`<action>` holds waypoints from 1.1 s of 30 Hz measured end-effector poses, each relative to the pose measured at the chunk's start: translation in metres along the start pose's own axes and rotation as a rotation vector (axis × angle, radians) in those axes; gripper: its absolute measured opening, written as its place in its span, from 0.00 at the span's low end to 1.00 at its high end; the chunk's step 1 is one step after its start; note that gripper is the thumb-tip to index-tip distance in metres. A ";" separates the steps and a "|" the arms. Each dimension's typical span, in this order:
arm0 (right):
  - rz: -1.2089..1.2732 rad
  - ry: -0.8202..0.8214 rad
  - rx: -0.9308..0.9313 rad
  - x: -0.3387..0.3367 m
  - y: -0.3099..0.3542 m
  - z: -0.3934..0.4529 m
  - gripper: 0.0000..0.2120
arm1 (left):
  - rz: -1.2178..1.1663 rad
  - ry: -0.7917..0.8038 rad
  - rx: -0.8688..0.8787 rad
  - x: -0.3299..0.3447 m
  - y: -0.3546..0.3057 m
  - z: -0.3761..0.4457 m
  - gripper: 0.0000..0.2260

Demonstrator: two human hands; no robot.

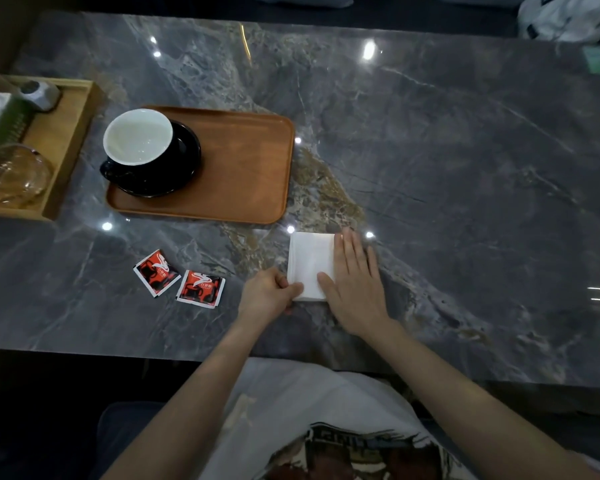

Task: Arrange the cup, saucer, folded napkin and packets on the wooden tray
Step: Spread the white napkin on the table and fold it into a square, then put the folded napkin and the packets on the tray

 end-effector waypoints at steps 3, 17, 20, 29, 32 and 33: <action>-0.024 0.008 0.025 0.009 0.002 -0.017 0.31 | 0.006 -0.008 0.008 0.000 -0.001 -0.001 0.15; 0.337 -0.008 0.382 -0.013 -0.006 -0.005 0.29 | 0.014 0.061 0.029 0.000 -0.001 0.007 0.16; 0.632 -0.082 0.456 -0.021 -0.007 0.004 0.21 | -0.009 0.088 0.015 -0.001 0.001 0.008 0.16; 1.295 0.103 0.609 -0.030 -0.003 0.015 0.25 | 0.000 0.274 -0.102 -0.009 0.003 0.013 0.13; 1.357 0.253 0.670 -0.035 0.001 0.023 0.14 | 0.081 0.351 -0.126 -0.020 -0.001 0.020 0.12; 1.375 0.295 0.678 -0.037 0.003 0.026 0.14 | 0.097 0.355 -0.129 -0.025 -0.002 0.024 0.12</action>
Point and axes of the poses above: each hand's wrist, its own z-axis towards the middle knuckle, its own x-axis out of the palm, y = z × x, the point moved 4 cm from there along z, towards the middle knuckle, and after that the axes turned 3 degrees about -z, right-handed, at the moved point
